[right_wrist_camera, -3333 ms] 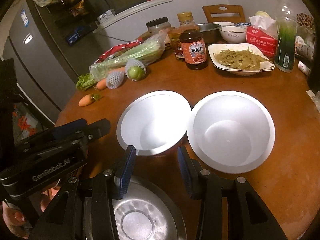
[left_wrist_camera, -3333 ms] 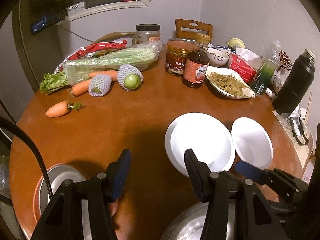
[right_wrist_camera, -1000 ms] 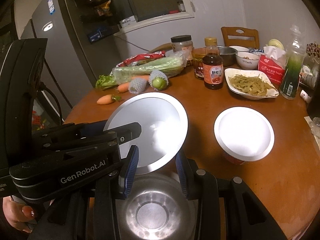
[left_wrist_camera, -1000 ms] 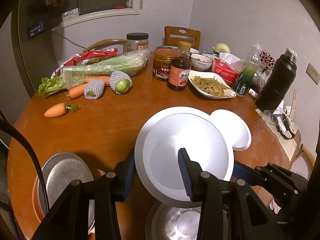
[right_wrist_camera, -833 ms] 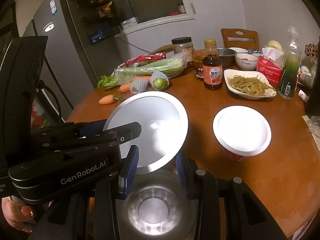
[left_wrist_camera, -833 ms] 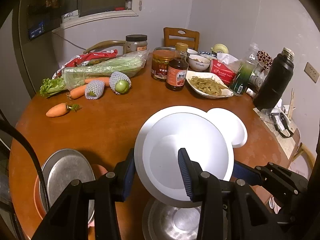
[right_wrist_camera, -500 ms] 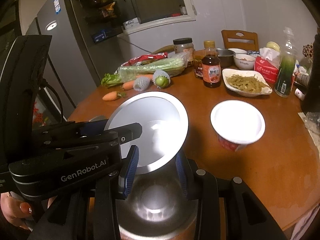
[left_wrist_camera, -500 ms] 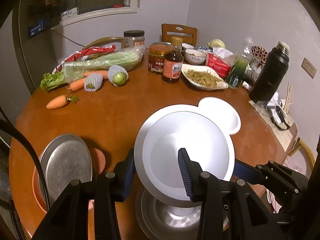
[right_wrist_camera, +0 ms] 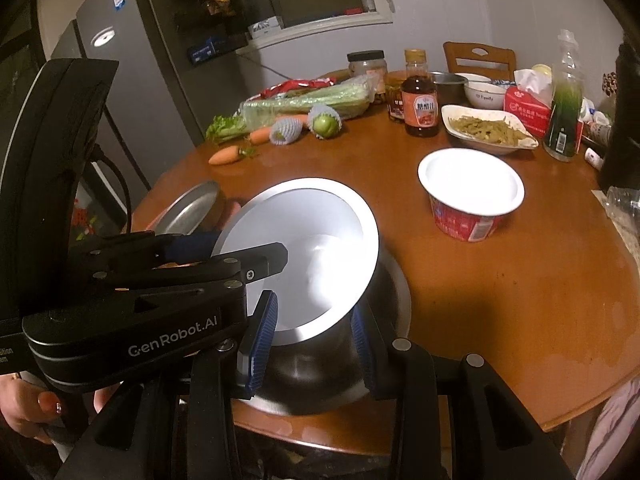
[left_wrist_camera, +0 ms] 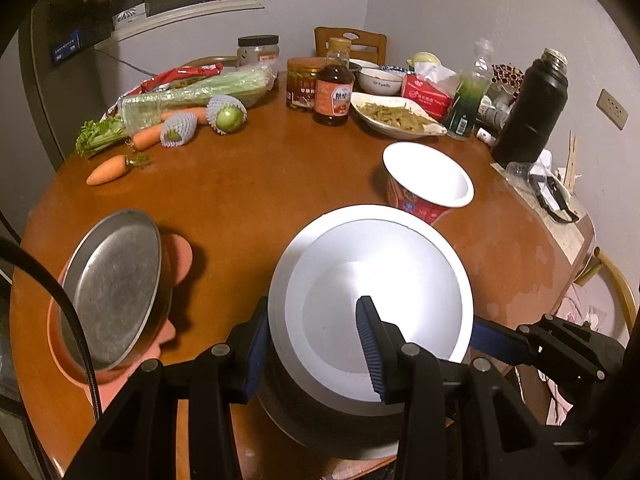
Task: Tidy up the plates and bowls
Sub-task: 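Lower the red noodle bowl into the steel bowl and open the right tool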
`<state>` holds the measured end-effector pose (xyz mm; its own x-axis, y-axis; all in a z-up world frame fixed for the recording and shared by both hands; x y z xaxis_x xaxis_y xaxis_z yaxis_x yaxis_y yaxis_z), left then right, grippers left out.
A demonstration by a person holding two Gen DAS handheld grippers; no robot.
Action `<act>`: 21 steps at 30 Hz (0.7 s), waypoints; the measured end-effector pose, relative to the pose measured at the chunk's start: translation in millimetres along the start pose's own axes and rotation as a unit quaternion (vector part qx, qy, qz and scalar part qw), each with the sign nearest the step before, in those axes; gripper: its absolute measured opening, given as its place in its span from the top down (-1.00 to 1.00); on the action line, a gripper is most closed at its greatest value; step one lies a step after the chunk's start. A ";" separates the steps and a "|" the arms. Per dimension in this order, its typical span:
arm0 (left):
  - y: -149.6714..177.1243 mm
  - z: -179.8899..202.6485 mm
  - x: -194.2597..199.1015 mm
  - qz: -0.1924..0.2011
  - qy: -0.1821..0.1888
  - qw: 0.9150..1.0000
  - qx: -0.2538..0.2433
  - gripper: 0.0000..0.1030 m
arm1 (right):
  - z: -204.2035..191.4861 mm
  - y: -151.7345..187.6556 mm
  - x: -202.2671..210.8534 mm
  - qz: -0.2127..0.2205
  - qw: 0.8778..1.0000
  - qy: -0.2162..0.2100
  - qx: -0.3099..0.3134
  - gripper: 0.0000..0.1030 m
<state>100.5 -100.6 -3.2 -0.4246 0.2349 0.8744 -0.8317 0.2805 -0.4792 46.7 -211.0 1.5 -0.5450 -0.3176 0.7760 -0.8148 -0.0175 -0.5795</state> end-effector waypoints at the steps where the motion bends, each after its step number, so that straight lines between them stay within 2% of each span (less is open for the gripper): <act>1: 2.2 0.1 -1.3 -0.002 0.001 1.000 0.000 0.19 | -0.2 2.3 -0.6 -0.003 1.000 0.001 0.001 0.24; 11: 10.7 -1.9 -11.8 -0.016 -0.003 1.000 0.002 0.19 | -0.8 13.1 -10.6 -0.026 1.000 0.004 -0.002 0.24; 21: 10.2 -2.5 -15.0 -0.018 0.004 1.000 0.002 0.19 | 1.0 13.2 -15.4 -0.032 0.999 0.017 -0.002 0.22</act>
Point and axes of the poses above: each gripper's, at about its wrist camera, not at the fingertips, and x roughly against the way its jaws point, z to its right, y to its underside, the point moved 1 cm from there along -x, roughly the way its jaws point, and after that the axes turned 7 degrees about -z, right-handed, at the moved point
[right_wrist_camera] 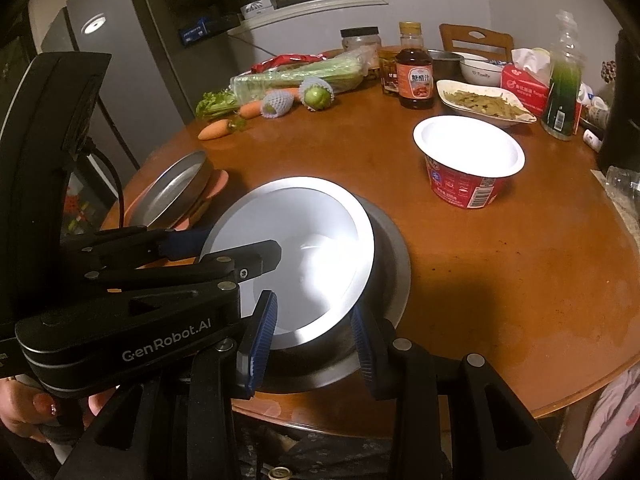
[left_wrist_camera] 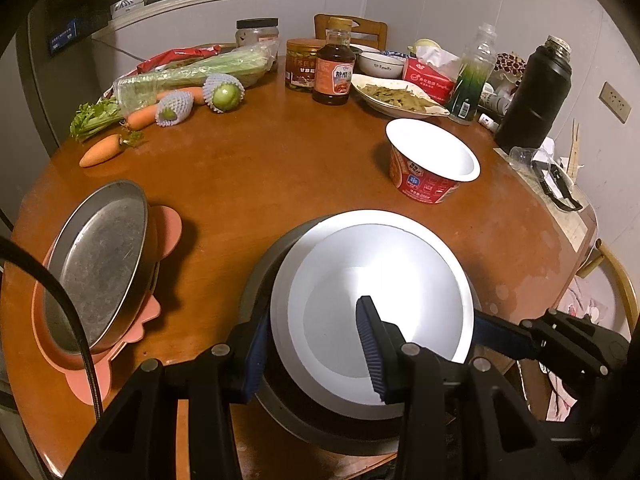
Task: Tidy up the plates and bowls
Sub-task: 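Lower the red noodle bowl into the steel bowl and open the right tool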
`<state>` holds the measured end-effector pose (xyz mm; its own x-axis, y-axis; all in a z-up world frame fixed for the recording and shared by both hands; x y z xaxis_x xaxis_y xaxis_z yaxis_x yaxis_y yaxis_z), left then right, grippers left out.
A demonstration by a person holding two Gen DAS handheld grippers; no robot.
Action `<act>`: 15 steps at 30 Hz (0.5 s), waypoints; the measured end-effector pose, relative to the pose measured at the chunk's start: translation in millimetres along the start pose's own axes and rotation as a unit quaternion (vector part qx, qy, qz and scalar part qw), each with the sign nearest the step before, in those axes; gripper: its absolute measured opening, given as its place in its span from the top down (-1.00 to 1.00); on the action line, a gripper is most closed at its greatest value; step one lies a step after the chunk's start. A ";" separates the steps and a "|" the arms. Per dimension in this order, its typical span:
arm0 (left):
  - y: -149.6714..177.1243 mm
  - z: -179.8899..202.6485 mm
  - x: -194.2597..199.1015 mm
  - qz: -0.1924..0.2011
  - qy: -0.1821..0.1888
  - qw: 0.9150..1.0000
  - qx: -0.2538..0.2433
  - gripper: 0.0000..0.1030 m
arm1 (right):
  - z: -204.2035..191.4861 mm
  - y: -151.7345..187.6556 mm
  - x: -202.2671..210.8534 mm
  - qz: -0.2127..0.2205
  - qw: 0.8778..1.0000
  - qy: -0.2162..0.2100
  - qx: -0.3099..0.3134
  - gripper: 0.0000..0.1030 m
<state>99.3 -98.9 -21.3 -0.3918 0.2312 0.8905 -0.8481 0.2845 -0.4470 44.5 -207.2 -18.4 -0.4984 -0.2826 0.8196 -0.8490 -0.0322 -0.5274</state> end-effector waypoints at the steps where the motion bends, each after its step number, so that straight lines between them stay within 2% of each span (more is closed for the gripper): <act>1: -0.2 -0.5 0.4 0.001 -0.003 1.000 0.000 0.19 | -1.0 0.1 0.5 0.001 1.000 0.005 0.004 0.21; 15: -0.2 -2.6 5.2 0.006 0.004 1.000 0.004 0.16 | 0.5 -1.5 8.9 0.014 1.000 0.023 0.008 0.07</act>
Point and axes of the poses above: each gripper's, at about its wrist camera, not at the fingertips, and x roughly against the way its jaws point, z to its right, y to its underside, the point moved 1 cm from there along -x, roughly the way its jaws point, and after that the axes turned 7 degrees about -z, right-handed, at the moved point
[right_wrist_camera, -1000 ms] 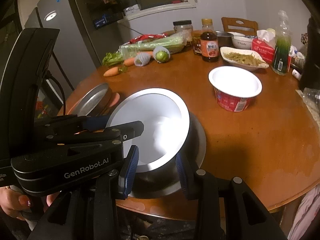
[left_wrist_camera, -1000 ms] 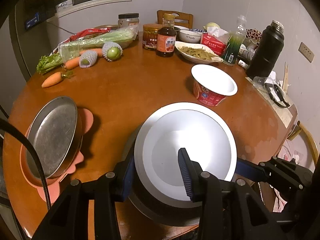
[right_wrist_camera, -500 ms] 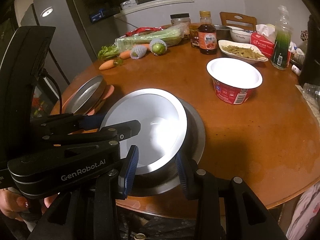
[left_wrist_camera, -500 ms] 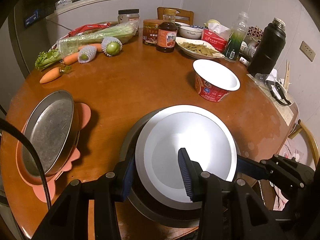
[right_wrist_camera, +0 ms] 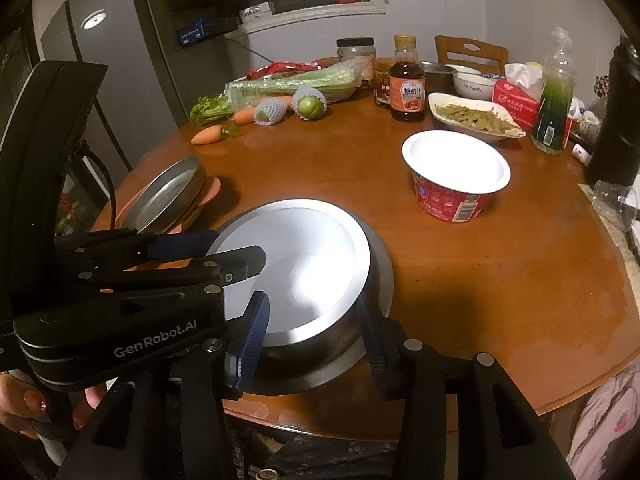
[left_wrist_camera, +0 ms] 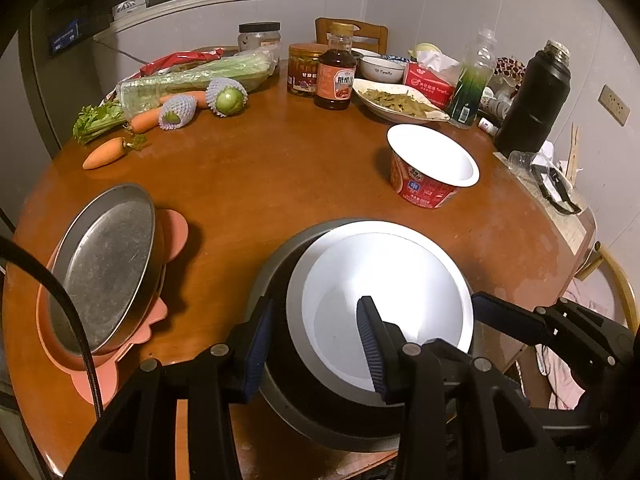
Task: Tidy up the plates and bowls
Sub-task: 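Lower the red noodle bowl into the steel bowl and open the right tool, then move the right tool to the second red noodle bowl and grasp its rim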
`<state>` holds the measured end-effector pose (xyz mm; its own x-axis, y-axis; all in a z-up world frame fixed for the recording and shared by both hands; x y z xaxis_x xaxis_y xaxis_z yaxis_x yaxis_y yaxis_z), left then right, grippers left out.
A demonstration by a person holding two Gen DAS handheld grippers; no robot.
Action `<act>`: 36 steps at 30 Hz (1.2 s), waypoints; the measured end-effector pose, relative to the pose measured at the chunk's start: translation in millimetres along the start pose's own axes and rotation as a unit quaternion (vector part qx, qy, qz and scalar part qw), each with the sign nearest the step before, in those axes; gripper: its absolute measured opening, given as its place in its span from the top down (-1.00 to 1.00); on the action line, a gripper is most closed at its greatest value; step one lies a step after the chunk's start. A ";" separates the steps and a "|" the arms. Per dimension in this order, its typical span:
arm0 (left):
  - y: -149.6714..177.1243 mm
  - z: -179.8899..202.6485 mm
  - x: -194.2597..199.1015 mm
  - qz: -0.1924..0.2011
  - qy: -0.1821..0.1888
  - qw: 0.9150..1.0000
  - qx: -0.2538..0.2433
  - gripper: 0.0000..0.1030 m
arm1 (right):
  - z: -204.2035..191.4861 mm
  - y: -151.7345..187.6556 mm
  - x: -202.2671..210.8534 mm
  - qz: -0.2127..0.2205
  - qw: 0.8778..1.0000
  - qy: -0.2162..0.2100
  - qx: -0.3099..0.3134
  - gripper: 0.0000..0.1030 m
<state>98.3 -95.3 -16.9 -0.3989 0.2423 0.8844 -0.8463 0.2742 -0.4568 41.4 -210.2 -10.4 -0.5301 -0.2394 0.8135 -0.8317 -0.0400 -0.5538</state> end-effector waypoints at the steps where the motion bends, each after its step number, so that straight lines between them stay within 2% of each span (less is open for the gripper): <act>1: 0.2 -0.4 0.6 0.000 0.002 1.000 0.001 0.16 | 0.0 0.1 0.4 0.001 1.000 0.000 -0.001 0.07; 19: -9.4 4.9 25.8 0.036 -0.016 0.999 -0.001 0.03 | 16.2 -6.0 17.8 0.034 0.999 0.012 -0.018 0.06; 27: -35.3 14.0 31.6 0.050 -0.021 0.999 -0.005 -0.03 | 34.8 -18.9 24.1 0.048 0.998 0.020 -0.031 0.06; 36: -72.1 31.6 19.1 0.048 -0.017 0.999 -0.020 -0.05 | 77.7 -43.8 28.4 0.064 0.995 0.031 -0.072 0.06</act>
Point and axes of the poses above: each gripper's, at about its wrist camera, not at the fingertips, and x roughly against the way its jaws point, z to its right, y to its underside, the point moved 1 cm from there along -x, roughly the way its jaws point, and after that the axes turned 7 degrees about -z, right-handed, at the moved point
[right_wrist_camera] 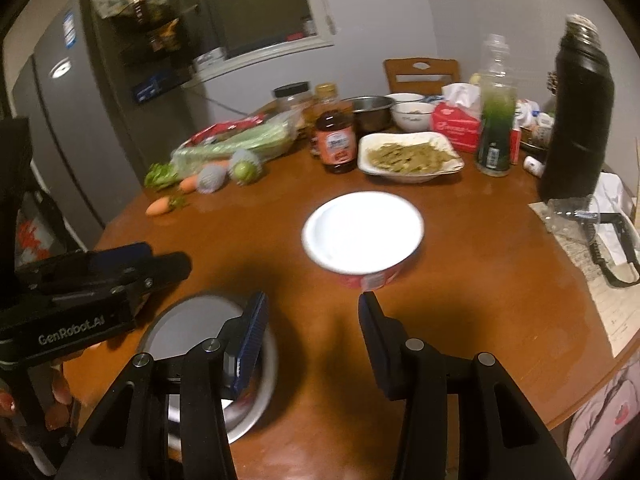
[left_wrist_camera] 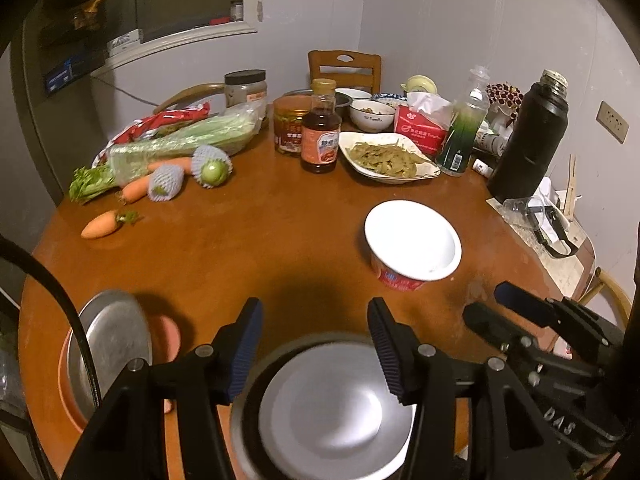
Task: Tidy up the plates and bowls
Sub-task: 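Move the right tool to the second red noodle bowl and grasp its rim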
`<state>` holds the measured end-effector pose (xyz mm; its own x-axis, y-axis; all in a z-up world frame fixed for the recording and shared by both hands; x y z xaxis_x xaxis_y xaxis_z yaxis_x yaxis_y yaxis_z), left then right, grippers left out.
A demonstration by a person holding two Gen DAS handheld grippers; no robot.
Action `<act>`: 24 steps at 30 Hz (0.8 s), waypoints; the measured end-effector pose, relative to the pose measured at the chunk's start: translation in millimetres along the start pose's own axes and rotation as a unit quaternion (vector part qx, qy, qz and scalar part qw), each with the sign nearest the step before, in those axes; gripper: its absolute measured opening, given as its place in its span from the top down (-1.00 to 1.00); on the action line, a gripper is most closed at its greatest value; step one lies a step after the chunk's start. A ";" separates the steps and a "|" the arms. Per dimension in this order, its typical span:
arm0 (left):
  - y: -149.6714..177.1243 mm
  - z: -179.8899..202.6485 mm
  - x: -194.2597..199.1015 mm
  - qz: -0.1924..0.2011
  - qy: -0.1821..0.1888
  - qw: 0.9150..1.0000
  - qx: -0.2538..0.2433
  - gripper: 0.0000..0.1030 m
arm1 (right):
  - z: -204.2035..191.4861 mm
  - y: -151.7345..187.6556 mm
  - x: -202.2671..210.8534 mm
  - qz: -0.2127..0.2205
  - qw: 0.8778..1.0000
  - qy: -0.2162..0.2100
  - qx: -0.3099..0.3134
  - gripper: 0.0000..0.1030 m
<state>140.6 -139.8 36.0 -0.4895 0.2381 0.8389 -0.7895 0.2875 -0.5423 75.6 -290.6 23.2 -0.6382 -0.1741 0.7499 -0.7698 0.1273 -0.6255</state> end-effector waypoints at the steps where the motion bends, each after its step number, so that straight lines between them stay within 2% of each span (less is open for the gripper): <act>1: -4.3 2.5 -3.3 -0.002 0.002 1.000 -0.002 -0.05 | 6.5 -3.5 -1.3 0.001 1.000 0.004 -0.007 0.06; 12: -48.7 27.9 -53.1 -0.036 0.021 0.999 -0.018 -0.07 | 63.1 -34.1 -32.5 -0.017 0.998 0.027 -0.061 0.06; 24: -66.9 44.3 -101.7 -0.080 0.025 0.996 -0.029 -0.07 | 79.2 -48.4 -69.6 -0.045 0.997 0.013 -0.062 0.06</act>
<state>226.8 -224.4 -11.0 -0.3392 0.2311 0.9119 -0.8326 0.3773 -0.4054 158.3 -361.9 -15.8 -0.5649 -0.1660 0.8083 -0.8190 0.2323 -0.5247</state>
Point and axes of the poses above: each gripper's, at about its wrist camera, not at the fingertips, and x roughly against the way its jaws point, z to its right, y to its underside, the point moved 1 cm from there along -x, roughly the way its jaws point, and after that the axes turned 7 degrees about -z, right-handed, at the moved point
